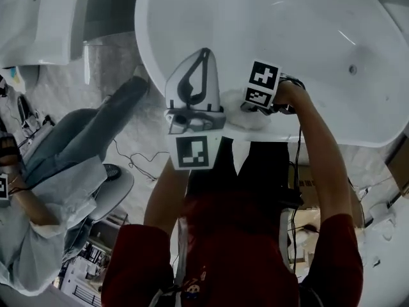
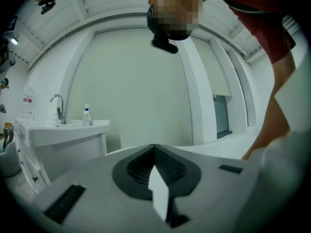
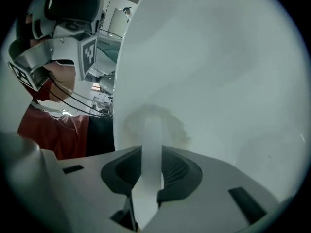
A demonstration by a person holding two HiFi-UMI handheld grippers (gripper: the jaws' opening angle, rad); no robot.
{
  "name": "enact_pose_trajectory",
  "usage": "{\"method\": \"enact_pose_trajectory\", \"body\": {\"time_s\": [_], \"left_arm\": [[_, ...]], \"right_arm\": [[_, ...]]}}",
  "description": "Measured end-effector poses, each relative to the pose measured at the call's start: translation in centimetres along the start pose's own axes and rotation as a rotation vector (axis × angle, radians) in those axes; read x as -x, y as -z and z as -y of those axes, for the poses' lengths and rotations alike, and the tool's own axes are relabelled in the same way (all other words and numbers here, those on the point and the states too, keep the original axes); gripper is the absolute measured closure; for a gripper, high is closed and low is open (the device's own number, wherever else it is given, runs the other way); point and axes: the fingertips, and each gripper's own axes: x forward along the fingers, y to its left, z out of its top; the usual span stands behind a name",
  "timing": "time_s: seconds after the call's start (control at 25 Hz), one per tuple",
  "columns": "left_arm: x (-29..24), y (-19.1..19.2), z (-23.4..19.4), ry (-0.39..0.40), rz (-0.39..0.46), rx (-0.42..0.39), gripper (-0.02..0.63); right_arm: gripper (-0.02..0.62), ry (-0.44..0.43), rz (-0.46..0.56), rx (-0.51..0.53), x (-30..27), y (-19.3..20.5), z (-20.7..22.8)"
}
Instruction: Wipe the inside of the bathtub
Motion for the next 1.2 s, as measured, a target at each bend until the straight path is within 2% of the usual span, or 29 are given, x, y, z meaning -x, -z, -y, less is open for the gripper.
{"method": "enact_pose_trajectory", "body": {"time_s": [0.12,0.28,0.6,0.76,0.96,1.2], "left_arm": [[-0.3,0.9,0.6,-0.003,-0.002,0.014,0.592],[-1.1,1.7,0.3,0.000,-0.007,0.025,0.592],[-1.5,4.0,0.5,0.033,-0.028,0.061,0.592],[-1.7,5.2,1.4,0.042,-0.024,0.092,0.592],[-3.1,8.7,2.9,0.039,-0.047,0.119,0.592],[-3.4,10.3,3.2,0.035,-0.056,0.144,0.592]], "right_arm": [[0.502,-0.071,0.007,-0.020,-0.6,0.8,0.3],[0.502,-0.089,0.016,-0.034,-1.3,0.6,1.3],[0.502,-0.008,0.013,-0.074,-3.6,0.9,5.5],[0.502,0.039,0.000,-0.090,-5.0,1.8,9.2],[0.503,0.118,-0.032,-0.108,-7.0,4.2,15.7],[0.503,0.196,-0.018,-0.143,-8.3,5.5,20.2]]}}
